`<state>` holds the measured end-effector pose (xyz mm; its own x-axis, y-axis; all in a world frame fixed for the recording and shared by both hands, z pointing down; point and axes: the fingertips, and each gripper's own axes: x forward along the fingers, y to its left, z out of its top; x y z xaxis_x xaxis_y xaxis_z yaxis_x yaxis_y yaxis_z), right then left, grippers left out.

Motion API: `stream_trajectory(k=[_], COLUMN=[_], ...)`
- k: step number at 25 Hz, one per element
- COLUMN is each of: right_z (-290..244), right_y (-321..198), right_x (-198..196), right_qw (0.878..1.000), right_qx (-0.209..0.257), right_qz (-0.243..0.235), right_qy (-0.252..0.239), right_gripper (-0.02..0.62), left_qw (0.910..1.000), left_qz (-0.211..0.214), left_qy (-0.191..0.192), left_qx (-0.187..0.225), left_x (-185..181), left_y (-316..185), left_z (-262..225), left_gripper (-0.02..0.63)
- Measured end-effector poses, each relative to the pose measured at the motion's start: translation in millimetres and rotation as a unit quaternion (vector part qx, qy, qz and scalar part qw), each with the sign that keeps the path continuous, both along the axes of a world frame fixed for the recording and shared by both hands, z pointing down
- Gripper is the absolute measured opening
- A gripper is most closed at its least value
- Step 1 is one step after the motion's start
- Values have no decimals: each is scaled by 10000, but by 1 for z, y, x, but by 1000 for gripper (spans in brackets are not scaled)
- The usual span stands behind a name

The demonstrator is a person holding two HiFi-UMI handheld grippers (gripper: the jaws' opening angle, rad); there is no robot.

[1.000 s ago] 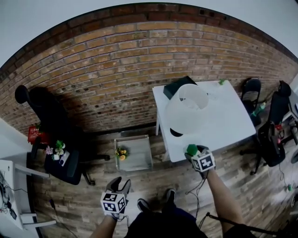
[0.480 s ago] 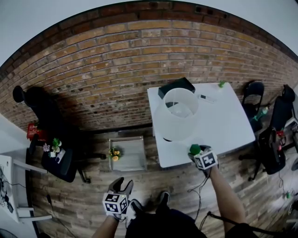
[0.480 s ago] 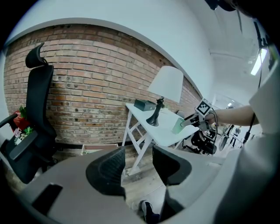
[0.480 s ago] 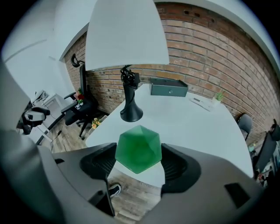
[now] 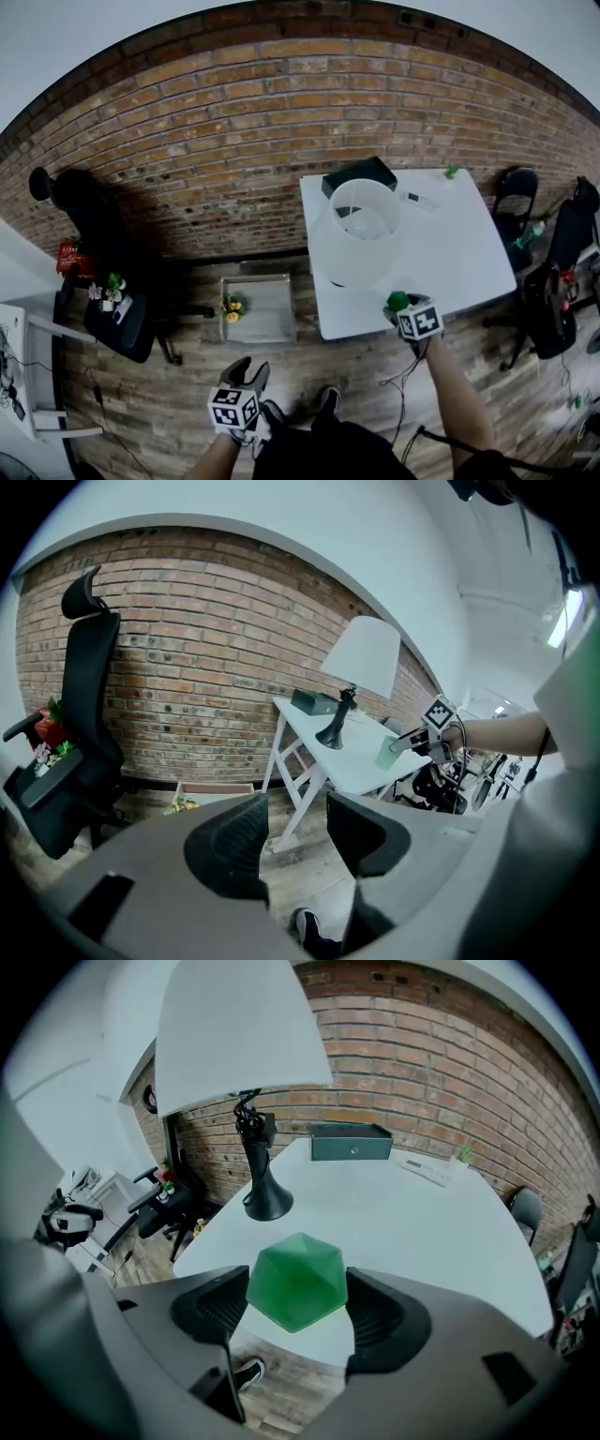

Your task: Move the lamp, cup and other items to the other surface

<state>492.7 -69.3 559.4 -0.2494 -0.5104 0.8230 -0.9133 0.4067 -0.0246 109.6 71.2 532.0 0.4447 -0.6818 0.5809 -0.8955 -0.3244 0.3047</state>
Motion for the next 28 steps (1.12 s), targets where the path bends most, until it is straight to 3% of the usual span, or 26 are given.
stream_trajectory(k=[3,6,9,13,17,23,28], right_z=[-3,-15,-29,-82,-118,-132,-145], right_y=[-2,1,5,15,34,57,65], right_x=[3,-1,-5,-22,-78,-166,-226], right_qw=[9997,9991,9977,9868,9744,9666,9582], right_qx=[194,374,631,1570,2229,2498,2775], right_qz=[122,198,241,393,208,-163,-453], right_qy=[35,18,35,60,-210,-549,-531], right_gripper=[386,399,397,336,296,269,236], left_qw=[10000,10000,10000,9999,9995,9986,9951], left_qz=[-36,-20,-13,71,99,86,159], left_qy=[48,64,66,23,-18,-64,-492], left_qx=[32,46,61,142,292,512,843], left_x=[-4,-10,-15,-22,-46,-90,-126], left_y=[1,3,8,8,6,9,7], left_z=[0,-1,-3,-10,-18,-33,-49], left_gripper=[193,193,193,193,193,193,193])
